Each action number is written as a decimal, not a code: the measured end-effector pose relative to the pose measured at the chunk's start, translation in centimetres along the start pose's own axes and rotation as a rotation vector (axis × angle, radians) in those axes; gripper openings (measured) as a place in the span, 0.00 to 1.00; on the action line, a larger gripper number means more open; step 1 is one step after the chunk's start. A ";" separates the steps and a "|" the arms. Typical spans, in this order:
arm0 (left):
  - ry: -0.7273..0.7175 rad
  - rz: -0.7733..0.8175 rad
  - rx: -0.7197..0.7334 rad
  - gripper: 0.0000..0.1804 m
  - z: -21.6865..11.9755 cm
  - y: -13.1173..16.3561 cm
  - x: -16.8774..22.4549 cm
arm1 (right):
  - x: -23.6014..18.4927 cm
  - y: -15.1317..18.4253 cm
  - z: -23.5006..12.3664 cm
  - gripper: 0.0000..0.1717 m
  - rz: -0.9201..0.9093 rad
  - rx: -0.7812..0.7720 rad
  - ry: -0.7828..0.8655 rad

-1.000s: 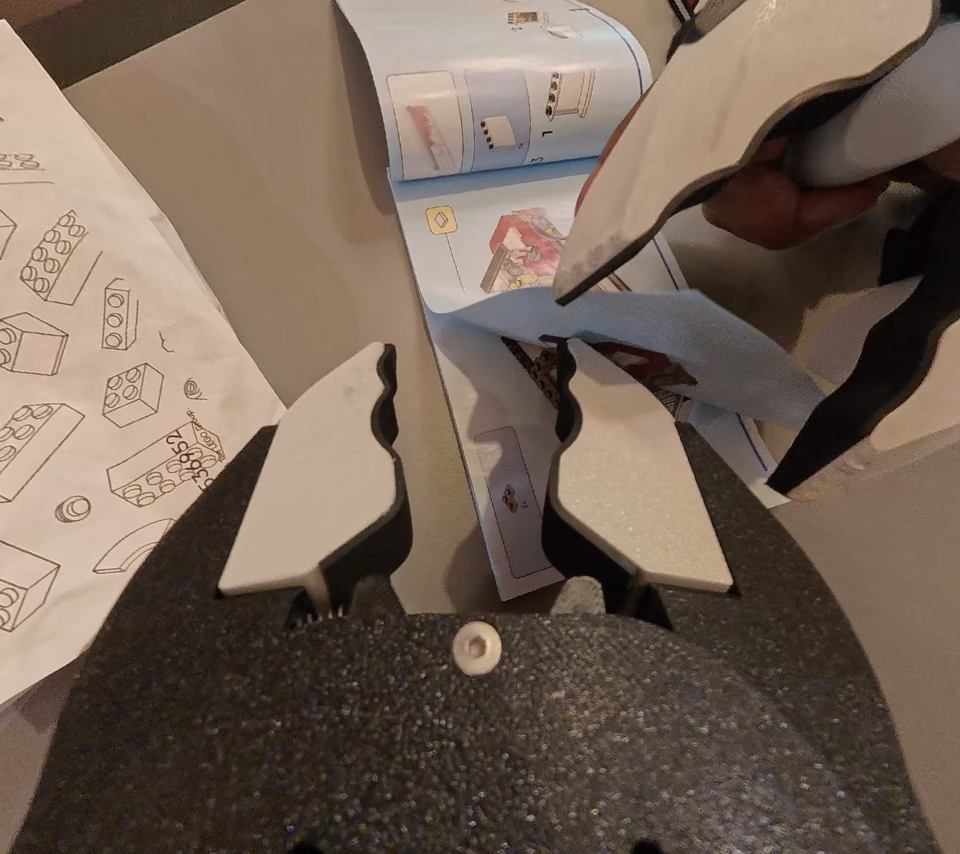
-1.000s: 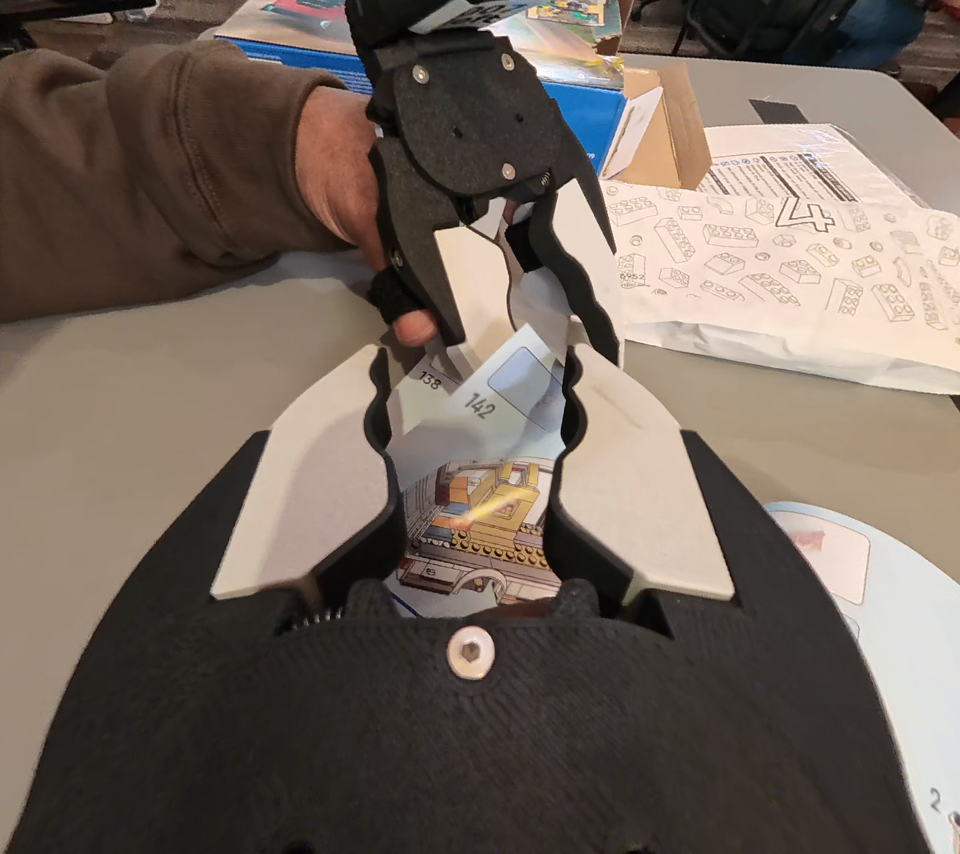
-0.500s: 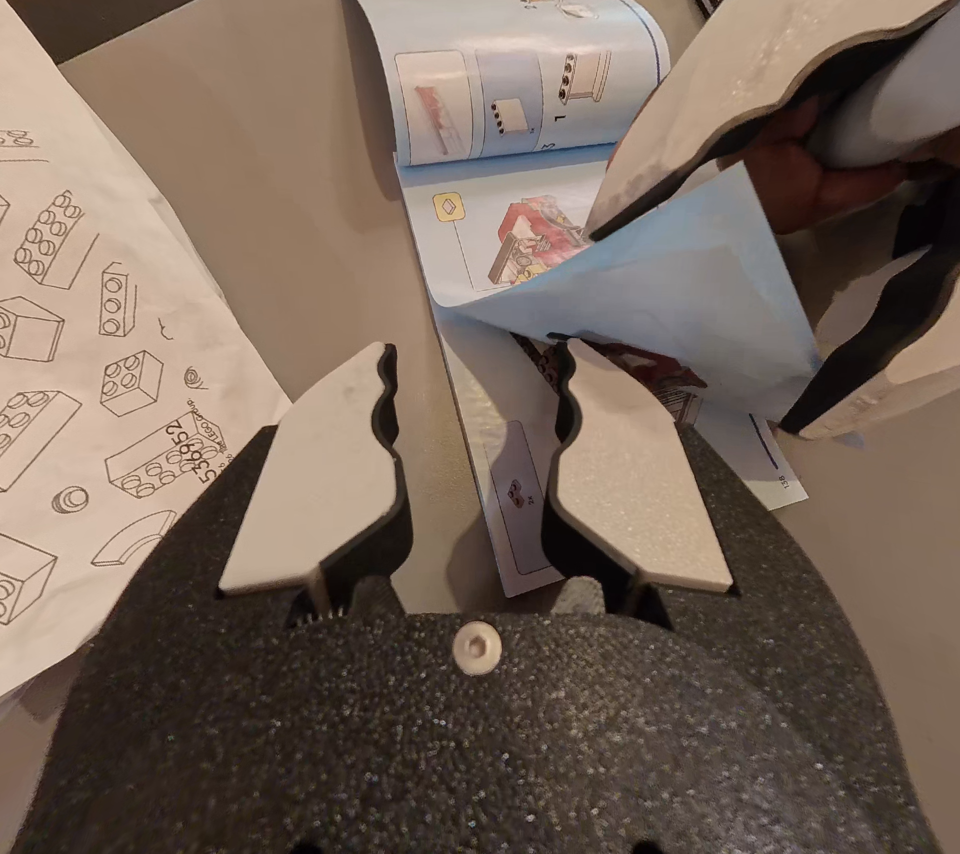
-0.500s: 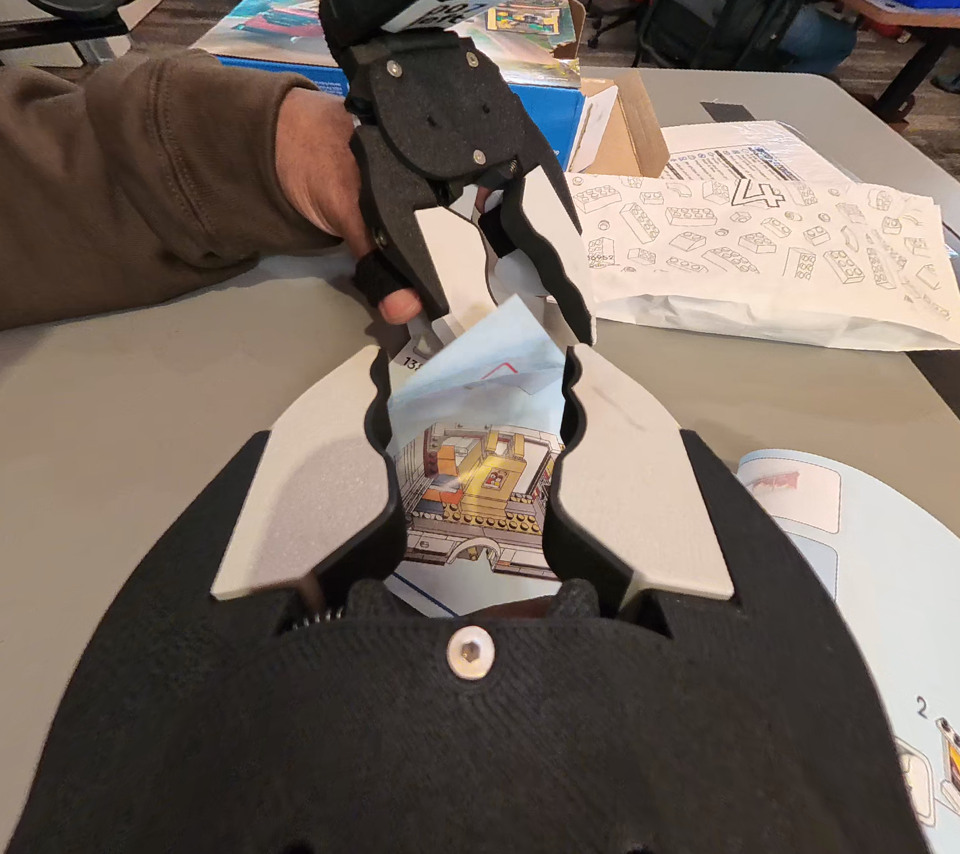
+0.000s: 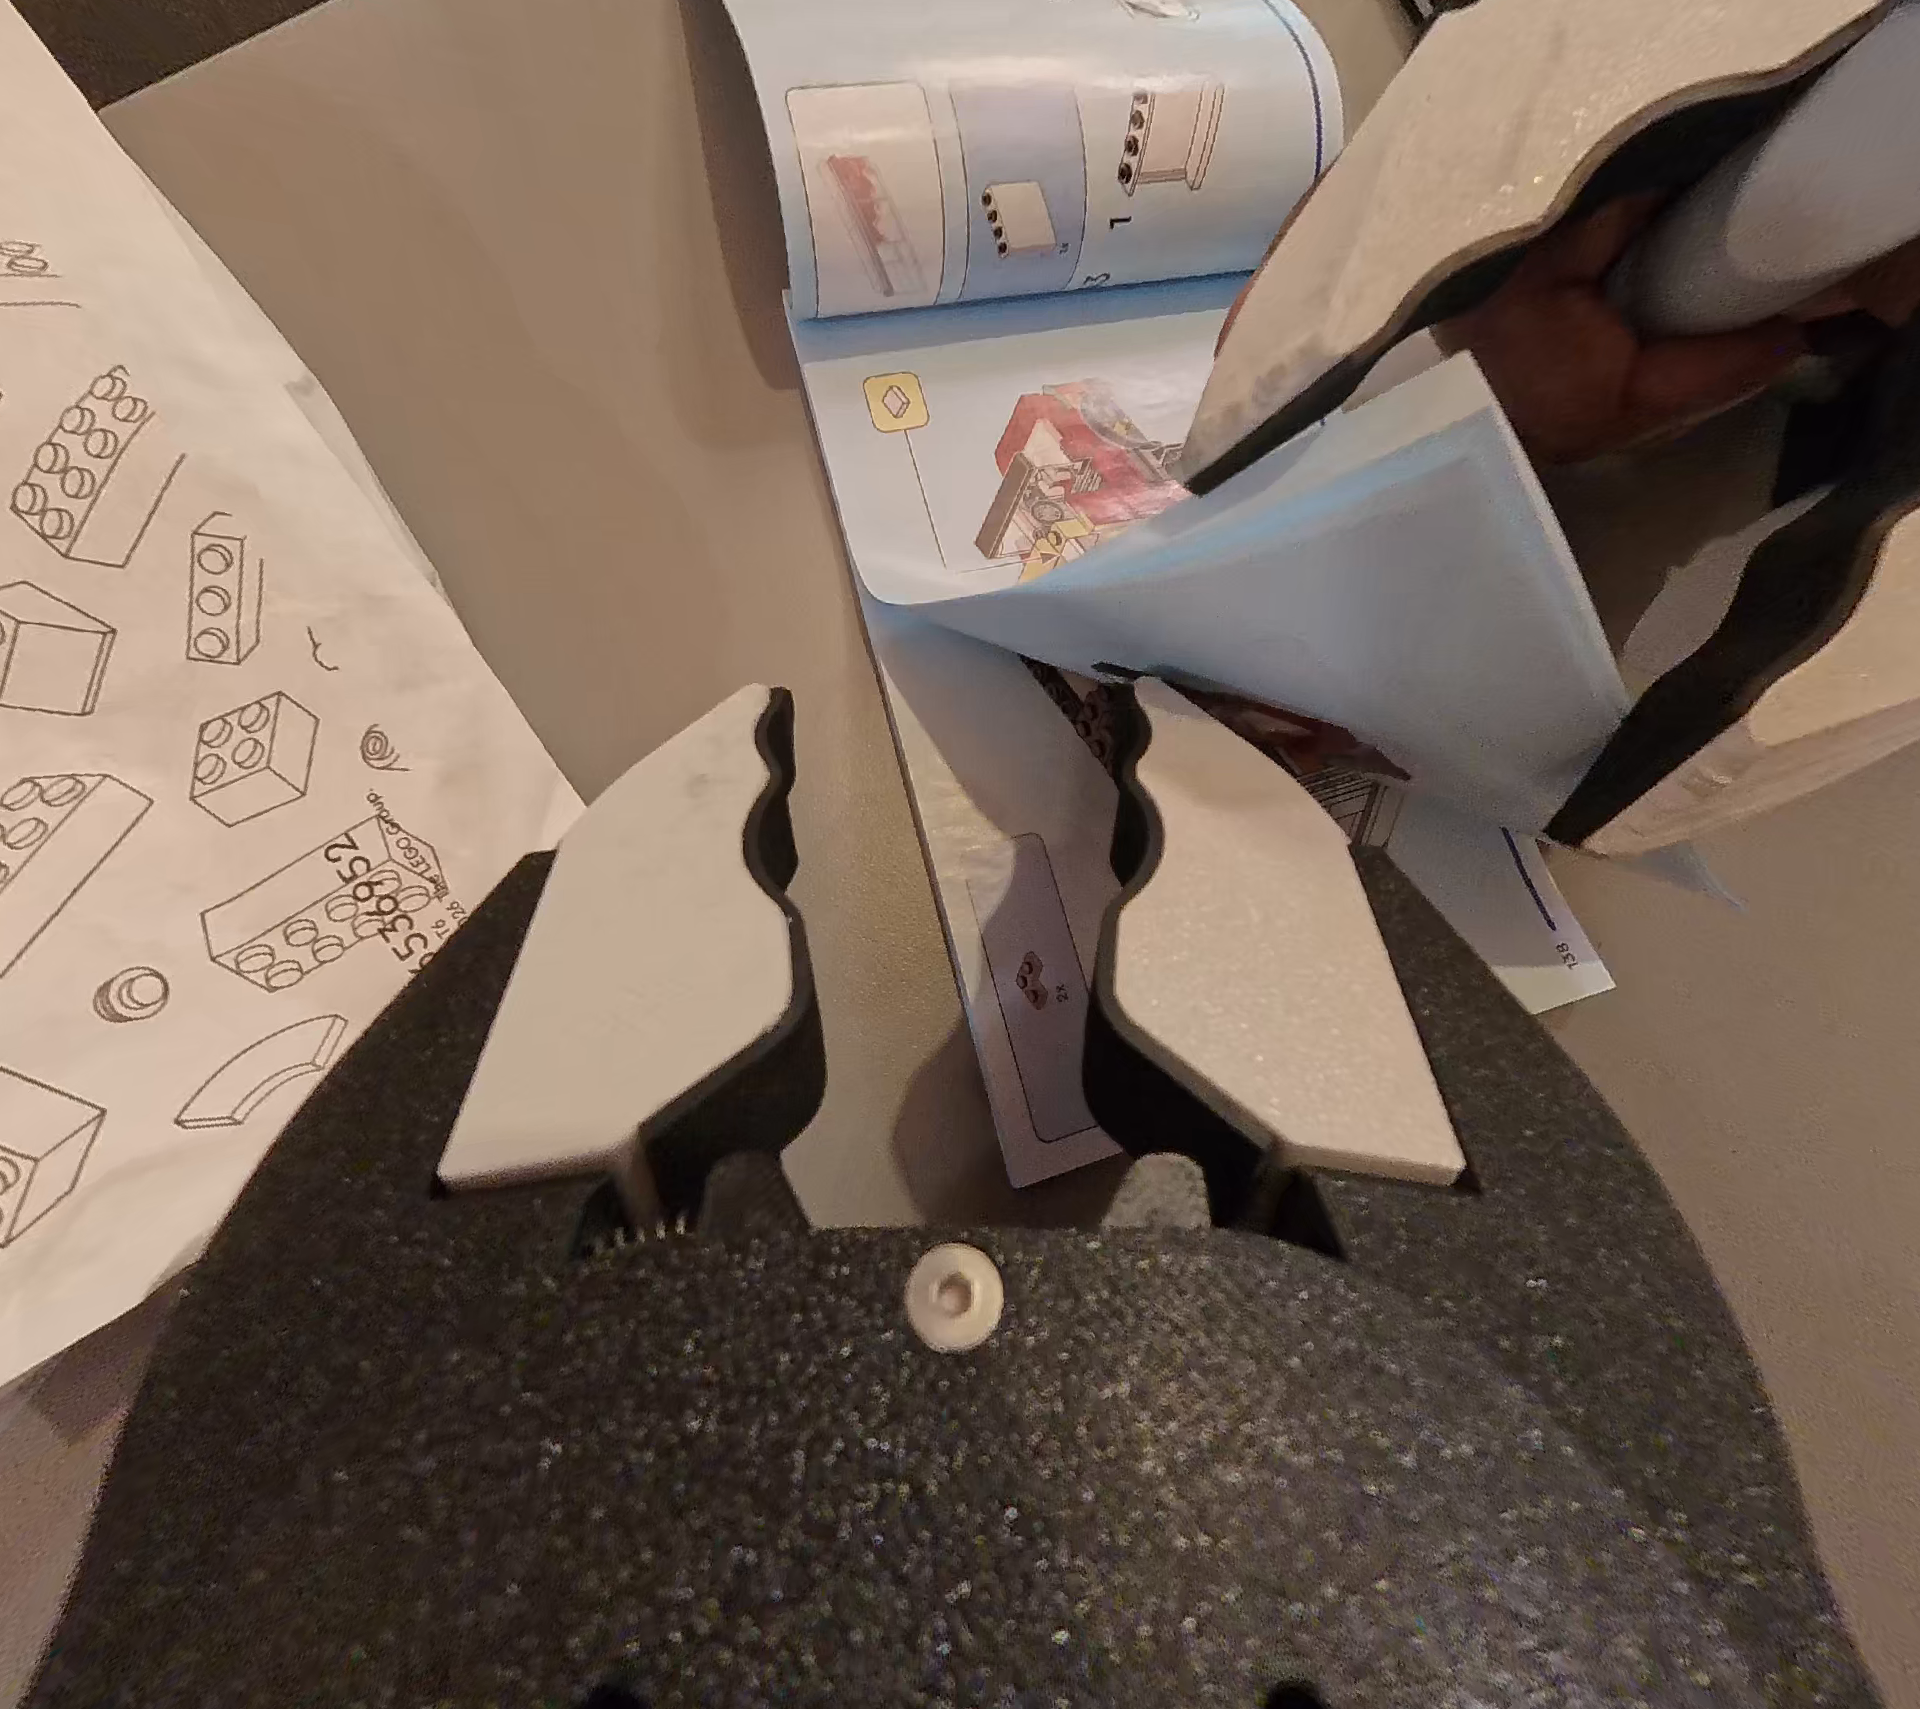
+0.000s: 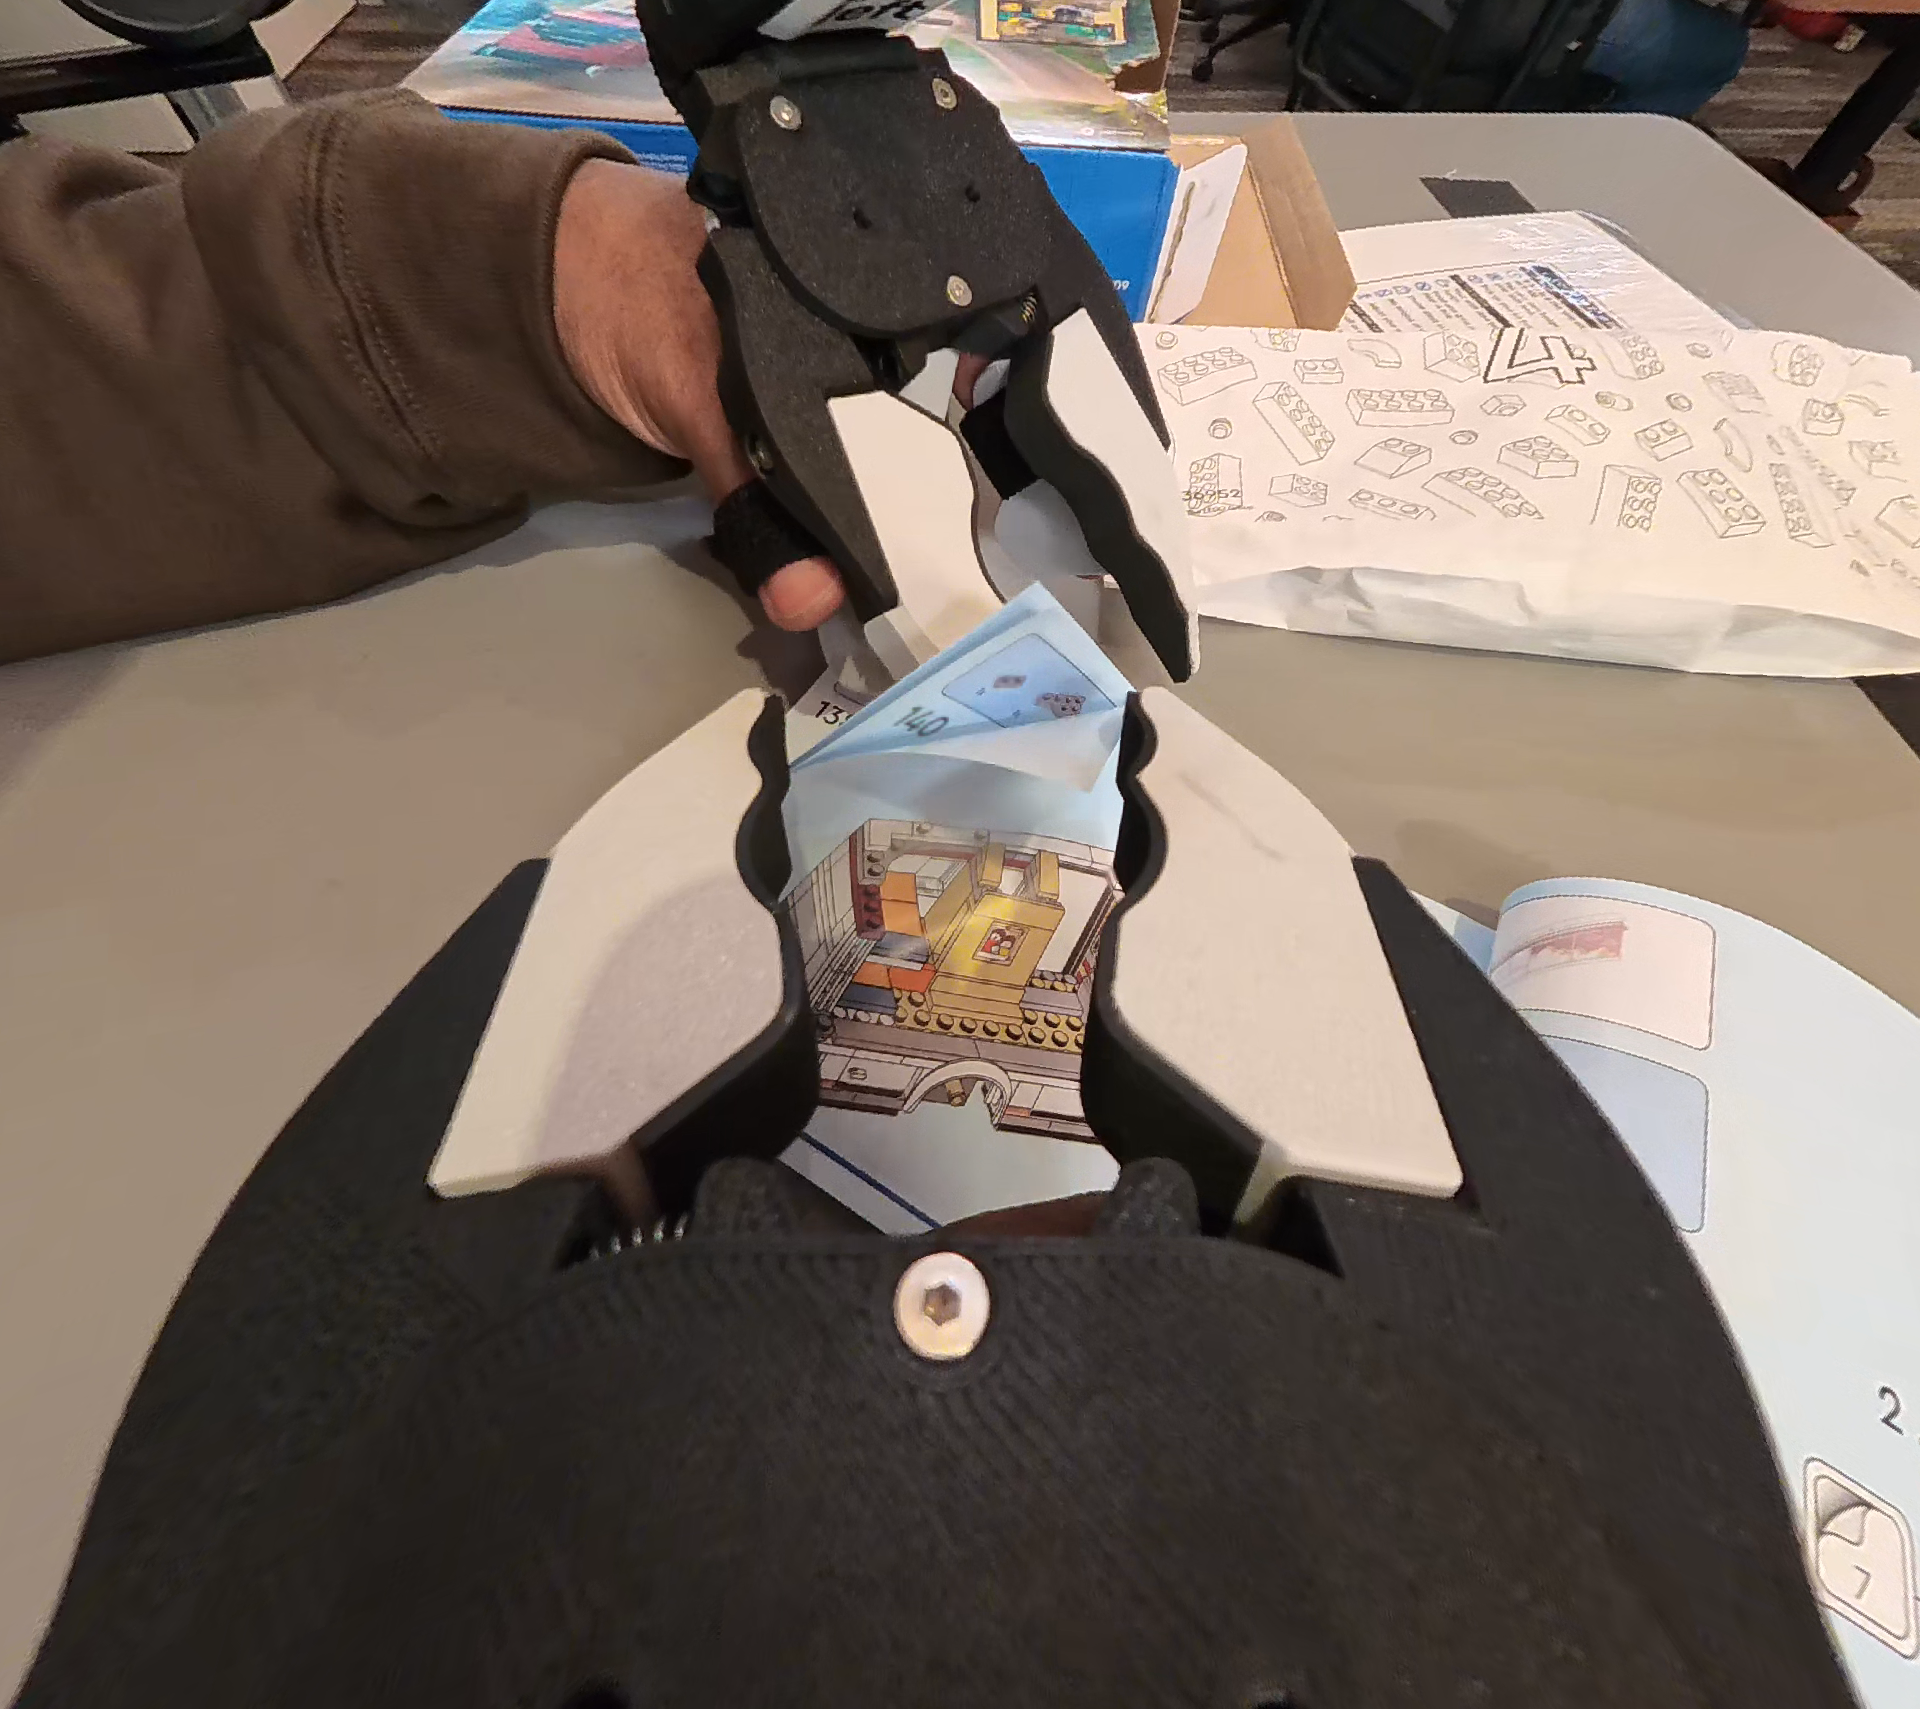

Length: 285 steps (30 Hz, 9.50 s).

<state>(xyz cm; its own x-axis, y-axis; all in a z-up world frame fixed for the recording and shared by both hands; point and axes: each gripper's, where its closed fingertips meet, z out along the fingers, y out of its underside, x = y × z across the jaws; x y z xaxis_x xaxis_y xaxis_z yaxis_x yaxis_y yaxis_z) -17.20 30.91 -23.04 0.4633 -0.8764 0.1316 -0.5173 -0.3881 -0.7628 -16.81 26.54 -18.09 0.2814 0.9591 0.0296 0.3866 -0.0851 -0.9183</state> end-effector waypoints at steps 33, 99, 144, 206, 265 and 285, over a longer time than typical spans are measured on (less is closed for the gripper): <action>0.005 -0.006 -0.026 0.33 0.1 0.5 -0.1 | -0.4 1.0 -0.2 0.29 0.115 -0.049 -0.071; -0.018 0.024 -0.075 0.33 -0.2 1.4 -0.5 | 23.3 8.4 -12.9 0.27 0.074 -0.895 0.706; -0.261 0.157 0.241 0.29 -6.0 -4.9 -1.6 | 1.1 11.8 -21.9 0.24 0.139 -0.735 0.575; 0.363 0.201 0.115 0.12 1.6 -2.5 21.9 | -4.9 9.2 -17.3 0.05 -0.481 -0.881 -0.289; 0.236 -0.162 0.327 0.22 -1.2 -1.3 20.5 | -7.8 8.4 -17.3 0.05 -0.203 -0.566 0.050; -0.050 -0.183 0.223 0.16 0.3 0.2 20.0 | -8.6 8.4 -17.6 0.05 0.018 -0.477 0.173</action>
<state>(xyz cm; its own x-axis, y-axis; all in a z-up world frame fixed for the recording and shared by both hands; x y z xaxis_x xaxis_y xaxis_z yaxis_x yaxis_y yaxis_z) -7.83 13.38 -20.70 0.5721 -0.7803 0.2526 -0.2534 -0.4611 -0.8504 -0.51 12.81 -19.15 0.4172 0.9012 0.1172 0.7270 -0.2536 -0.6381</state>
